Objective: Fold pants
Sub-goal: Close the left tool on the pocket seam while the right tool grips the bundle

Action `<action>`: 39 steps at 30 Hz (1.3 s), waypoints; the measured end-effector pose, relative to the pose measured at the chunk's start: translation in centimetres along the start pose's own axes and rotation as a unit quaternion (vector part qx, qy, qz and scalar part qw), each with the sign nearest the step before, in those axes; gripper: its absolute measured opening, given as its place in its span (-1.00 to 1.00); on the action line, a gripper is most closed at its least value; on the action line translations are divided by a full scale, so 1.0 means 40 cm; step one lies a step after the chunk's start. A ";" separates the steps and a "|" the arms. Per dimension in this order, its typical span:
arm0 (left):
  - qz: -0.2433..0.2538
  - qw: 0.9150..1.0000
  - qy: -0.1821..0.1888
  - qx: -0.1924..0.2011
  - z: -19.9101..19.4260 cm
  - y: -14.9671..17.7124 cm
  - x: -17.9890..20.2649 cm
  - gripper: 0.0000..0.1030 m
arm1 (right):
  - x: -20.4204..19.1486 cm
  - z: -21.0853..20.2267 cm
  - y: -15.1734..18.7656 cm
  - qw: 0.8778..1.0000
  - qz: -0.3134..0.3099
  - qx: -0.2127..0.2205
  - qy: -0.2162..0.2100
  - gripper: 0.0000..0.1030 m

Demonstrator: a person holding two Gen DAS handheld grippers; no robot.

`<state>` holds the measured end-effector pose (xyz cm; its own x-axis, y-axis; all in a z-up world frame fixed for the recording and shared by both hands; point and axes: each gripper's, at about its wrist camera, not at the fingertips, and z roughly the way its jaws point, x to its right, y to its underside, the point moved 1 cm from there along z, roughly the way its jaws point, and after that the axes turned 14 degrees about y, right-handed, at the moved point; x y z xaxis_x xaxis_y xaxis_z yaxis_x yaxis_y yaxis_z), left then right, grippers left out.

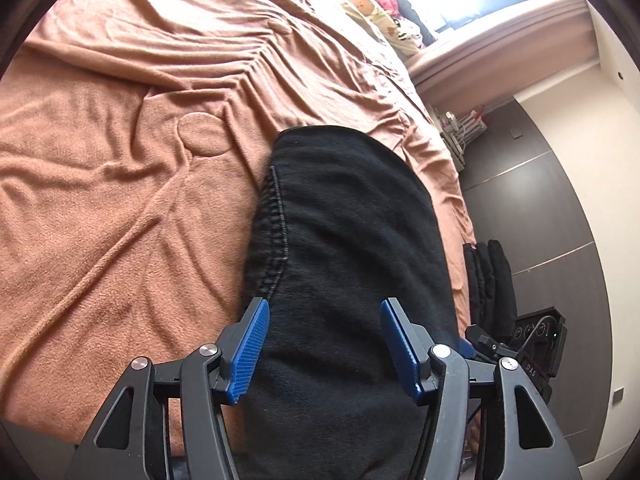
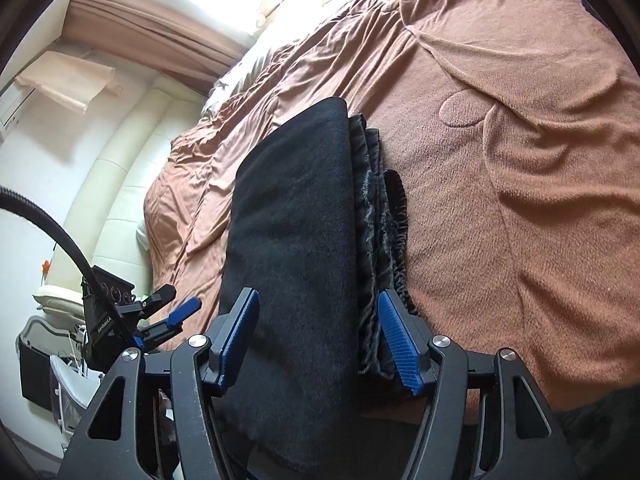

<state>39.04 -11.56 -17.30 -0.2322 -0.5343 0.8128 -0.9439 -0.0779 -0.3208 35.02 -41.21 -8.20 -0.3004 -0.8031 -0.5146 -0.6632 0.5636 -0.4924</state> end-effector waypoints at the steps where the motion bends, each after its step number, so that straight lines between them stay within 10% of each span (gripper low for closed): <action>1: -0.006 1.000 -0.005 -0.001 0.002 -0.001 -0.014 0.06 | -0.004 0.013 -0.010 1.000 -0.004 -0.004 0.006 0.17; 9: -0.033 0.999 -0.034 -0.016 0.023 0.008 -0.076 -0.14 | -0.049 0.083 -0.073 0.999 -0.034 -0.015 0.029 -0.13; 16: -0.055 0.998 -0.033 -0.012 0.028 0.021 -0.086 -0.20 | -0.101 0.086 -0.096 0.995 -0.084 -0.007 0.047 -0.85; 30: -0.033 0.998 -0.048 -0.025 0.075 0.016 -0.040 -0.19 | -0.034 0.066 -0.078 0.995 -0.073 -0.010 0.064 -0.87; 35: -0.037 0.998 -0.057 -0.012 0.056 0.003 -0.062 0.10 | -0.019 0.074 -0.095 0.997 -0.061 -0.037 0.041 -0.62; 39: -0.046 0.998 -0.046 -0.011 0.057 -0.007 -0.083 0.16 | -0.011 0.059 -0.098 0.996 -0.067 -0.045 0.026 0.34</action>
<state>40.60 -11.69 -21.03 -0.1226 -0.6005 0.7902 -0.9652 -0.1131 -0.2357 39.38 -42.62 -7.70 -0.2384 -0.8801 -0.4106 -0.7574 0.4332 -0.4886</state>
